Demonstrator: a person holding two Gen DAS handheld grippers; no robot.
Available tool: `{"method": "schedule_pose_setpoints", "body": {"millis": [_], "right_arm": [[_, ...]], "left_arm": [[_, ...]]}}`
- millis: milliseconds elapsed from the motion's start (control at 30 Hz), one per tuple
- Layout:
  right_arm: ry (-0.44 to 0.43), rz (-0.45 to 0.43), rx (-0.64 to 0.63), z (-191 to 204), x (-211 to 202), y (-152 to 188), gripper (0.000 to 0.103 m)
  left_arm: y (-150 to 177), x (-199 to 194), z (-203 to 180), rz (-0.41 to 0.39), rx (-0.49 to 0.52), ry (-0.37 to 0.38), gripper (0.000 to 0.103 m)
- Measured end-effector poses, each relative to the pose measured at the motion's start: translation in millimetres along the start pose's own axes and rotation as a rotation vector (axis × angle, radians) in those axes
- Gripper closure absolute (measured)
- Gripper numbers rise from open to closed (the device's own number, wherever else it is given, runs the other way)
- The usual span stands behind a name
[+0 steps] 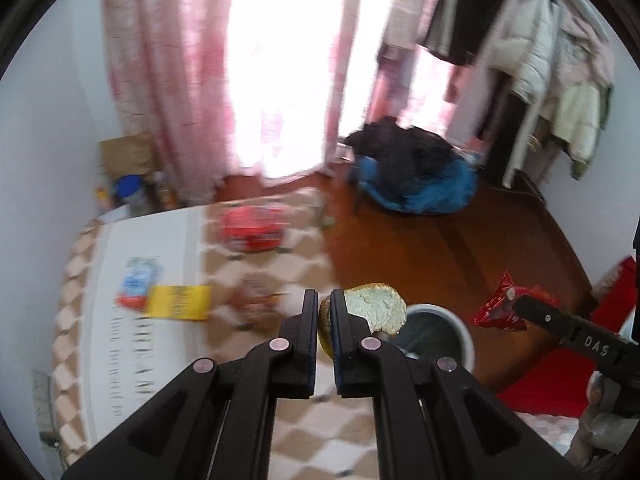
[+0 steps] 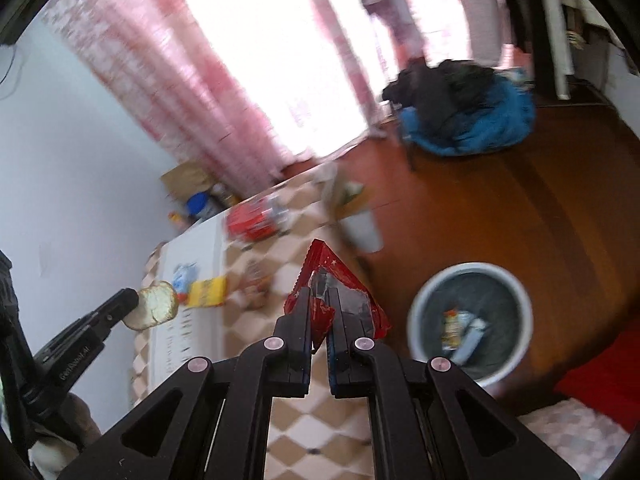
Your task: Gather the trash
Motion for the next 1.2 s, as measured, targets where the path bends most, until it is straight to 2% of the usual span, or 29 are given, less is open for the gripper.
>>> {"method": "schedule_pose_setpoints", "body": {"millis": [167, 333, 467, 633, 800, 867, 900, 933, 967, 1000, 1067, 1133, 1167, 1200], "right_arm": [[0.086, 0.025, 0.077, -86.2, 0.6, 2.4, 0.097], [0.144, 0.112, 0.151, -170.7, 32.1, 24.3, 0.097], [0.144, 0.187, 0.217, -220.2, 65.6, 47.7, 0.097], [0.127, 0.258, 0.283, -261.7, 105.6, 70.8, 0.097], [0.122, 0.309, 0.276, -275.7, 148.1, 77.1, 0.097], [0.140, 0.337, 0.260, -276.5, 163.1, 78.1, 0.096], [0.147, 0.351, 0.246, -277.1, 169.5, 79.3, 0.093], [0.167, 0.365, 0.227, -278.7, 175.2, 80.2, 0.088], [0.179, 0.369, 0.222, -279.7, 178.1, 80.8, 0.068], [0.195, 0.373, 0.218, -282.0, 181.0, 81.7, 0.040], [0.214, 0.375, 0.216, -285.6, 183.4, 83.4, 0.017], [0.253, 0.380, 0.202, -289.3, 183.6, 86.2, 0.011], [0.278, 0.386, 0.198, -292.2, 183.5, 88.7, 0.003], [0.297, 0.390, 0.195, -294.0, 183.8, 89.9, 0.000]], "left_arm": [[13.9, 53.9, -76.4, 0.091, 0.068, 0.076, 0.100], [43.7, 123.3, -138.1, 0.248, 0.110, 0.135, 0.099], [63.7, 175.4, -159.2, 0.382, 0.095, 0.157, 0.099], [74.7, 219.9, -171.0, 0.465, 0.099, 0.157, 0.097], [85.1, 245.7, -170.1, 0.529, 0.096, 0.120, 0.094], [89.8, 245.8, -165.2, 0.532, 0.090, 0.100, 0.078], [91.2, 245.5, -160.7, 0.526, 0.090, 0.084, 0.043], [92.4, 245.0, -157.4, 0.522, 0.096, 0.064, 0.003], [93.5, 243.0, -152.9, 0.510, 0.099, 0.038, 0.000], [95.0, 242.8, -147.6, 0.505, 0.101, 0.022, 0.000], [98.2, 244.4, -142.0, 0.509, 0.103, 0.002, 0.000], [102.7, 244.9, -138.6, 0.505, 0.112, -0.018, 0.000], [104.9, 246.0, -137.9, 0.502, 0.120, -0.030, 0.000], [105.2, 246.6, -136.1, 0.501, 0.124, -0.036, 0.000]]}}
Point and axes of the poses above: each gripper's, at about its wrist camera, not at the fingertips, and x roughly the way its jaws point, z to its left, y to its underside, the point moved 6 cm from there along x, roughly the way its jaws point, and after that the axes turned 2 degrees about -z, right-handed, at the moved point
